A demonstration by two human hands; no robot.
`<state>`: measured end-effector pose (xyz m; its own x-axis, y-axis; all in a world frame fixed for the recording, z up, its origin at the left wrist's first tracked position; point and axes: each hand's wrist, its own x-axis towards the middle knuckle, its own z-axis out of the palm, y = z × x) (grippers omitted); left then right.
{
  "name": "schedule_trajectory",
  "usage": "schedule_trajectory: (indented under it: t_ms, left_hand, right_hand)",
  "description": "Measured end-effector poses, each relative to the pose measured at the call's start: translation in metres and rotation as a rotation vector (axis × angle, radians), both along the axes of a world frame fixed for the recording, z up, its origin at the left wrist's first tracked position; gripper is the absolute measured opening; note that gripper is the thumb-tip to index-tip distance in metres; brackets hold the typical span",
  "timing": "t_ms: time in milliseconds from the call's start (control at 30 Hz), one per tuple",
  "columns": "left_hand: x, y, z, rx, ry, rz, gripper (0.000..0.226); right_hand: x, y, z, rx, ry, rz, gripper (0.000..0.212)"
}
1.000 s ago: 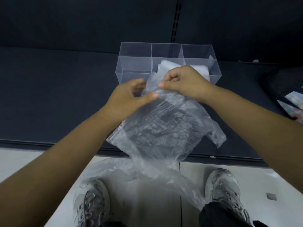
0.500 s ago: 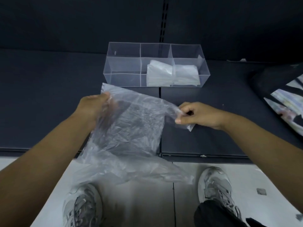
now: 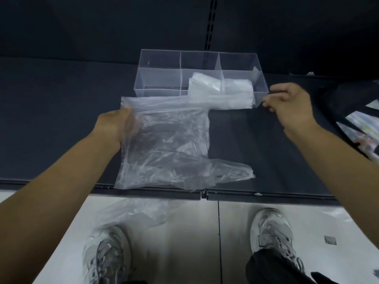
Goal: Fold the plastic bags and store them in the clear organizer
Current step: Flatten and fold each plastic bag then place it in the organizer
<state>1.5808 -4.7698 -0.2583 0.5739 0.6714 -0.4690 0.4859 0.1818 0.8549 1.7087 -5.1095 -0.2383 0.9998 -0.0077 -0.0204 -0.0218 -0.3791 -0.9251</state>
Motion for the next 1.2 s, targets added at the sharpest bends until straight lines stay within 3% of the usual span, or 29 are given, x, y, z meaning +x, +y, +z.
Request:
schedule_trajectory:
  t_ms: [100, 267, 367, 500, 633, 767, 900, 1067, 1200]
  left_hand:
    - [-0.028, 0.003, -0.002, -0.013, -0.003, -0.105, 0.024]
    - [-0.093, -0.001, 0.0, 0.067, 0.109, -0.227, 0.032]
    - [-0.121, -0.007, 0.004, -0.05, 0.176, -0.259, 0.051]
    - [-0.134, -0.016, 0.001, -0.176, 0.221, -0.298, 0.049]
    - [-0.137, -0.016, -0.008, -0.198, 0.215, -0.238, 0.037]
    - [-0.139, -0.016, -0.014, -0.189, 0.176, -0.172, 0.017]
    - [-0.14, -0.027, -0.016, -0.188, 0.135, -0.145, 0.012]
    - [-0.143, -0.042, -0.016, -0.199, 0.111, -0.139, 0.014]
    - [-0.145, -0.051, -0.018, -0.134, 0.099, -0.174, 0.018]
  right_hand:
    - [-0.031, -0.008, -0.006, -0.089, 0.138, 0.097, 0.007]
    - [-0.106, -0.025, -0.014, -0.195, 0.671, 0.166, 0.046]
    - [-0.129, -0.02, -0.014, -0.086, 0.751, 0.127, 0.045]
    - [-0.128, -0.003, -0.016, 0.056, 0.752, 0.051, 0.035]
    - [-0.123, 0.004, -0.022, 0.074, 0.683, 0.03, 0.008]
    - [-0.118, -0.013, -0.026, 0.137, 0.538, -0.009, 0.013]
    - [-0.117, -0.031, -0.026, 0.16, 0.424, -0.064, 0.013]
    - [-0.123, -0.042, -0.033, 0.062, 0.28, -0.131, 0.012]
    - [-0.124, -0.045, -0.04, -0.191, 0.109, -0.098, 0.014]
